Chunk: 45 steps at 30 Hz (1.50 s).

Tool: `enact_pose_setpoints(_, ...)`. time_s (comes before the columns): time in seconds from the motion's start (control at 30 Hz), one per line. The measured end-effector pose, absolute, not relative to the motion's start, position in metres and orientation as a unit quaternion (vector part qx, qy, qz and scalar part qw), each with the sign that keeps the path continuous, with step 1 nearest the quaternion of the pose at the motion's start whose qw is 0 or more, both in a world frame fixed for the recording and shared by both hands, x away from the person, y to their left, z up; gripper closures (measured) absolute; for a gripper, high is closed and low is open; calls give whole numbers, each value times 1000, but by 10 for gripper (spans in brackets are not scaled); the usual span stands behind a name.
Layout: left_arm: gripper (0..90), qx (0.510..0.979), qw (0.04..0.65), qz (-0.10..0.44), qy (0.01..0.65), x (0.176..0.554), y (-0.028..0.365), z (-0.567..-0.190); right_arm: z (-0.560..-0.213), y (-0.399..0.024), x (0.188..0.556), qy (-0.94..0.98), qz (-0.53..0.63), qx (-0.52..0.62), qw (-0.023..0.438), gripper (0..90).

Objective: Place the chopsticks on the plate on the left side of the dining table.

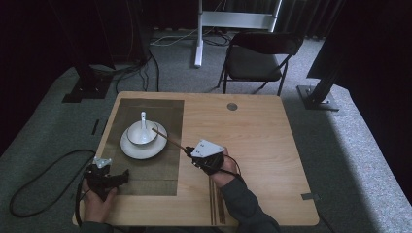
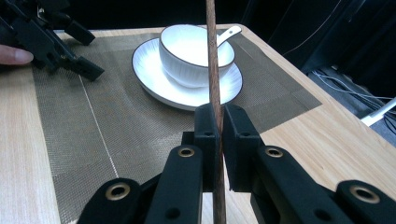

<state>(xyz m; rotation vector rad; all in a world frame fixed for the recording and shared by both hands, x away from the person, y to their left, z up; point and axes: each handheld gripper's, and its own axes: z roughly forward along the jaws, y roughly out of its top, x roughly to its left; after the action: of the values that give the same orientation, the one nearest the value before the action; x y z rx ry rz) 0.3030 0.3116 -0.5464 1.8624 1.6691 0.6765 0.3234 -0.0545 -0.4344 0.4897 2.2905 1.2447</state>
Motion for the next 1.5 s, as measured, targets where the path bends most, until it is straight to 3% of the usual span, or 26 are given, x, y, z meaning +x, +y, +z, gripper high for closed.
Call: enact_pose_setpoints(1.5,2,693,271,251,619,303,312,-546,-413,-26,336,841,466,136,238,847)
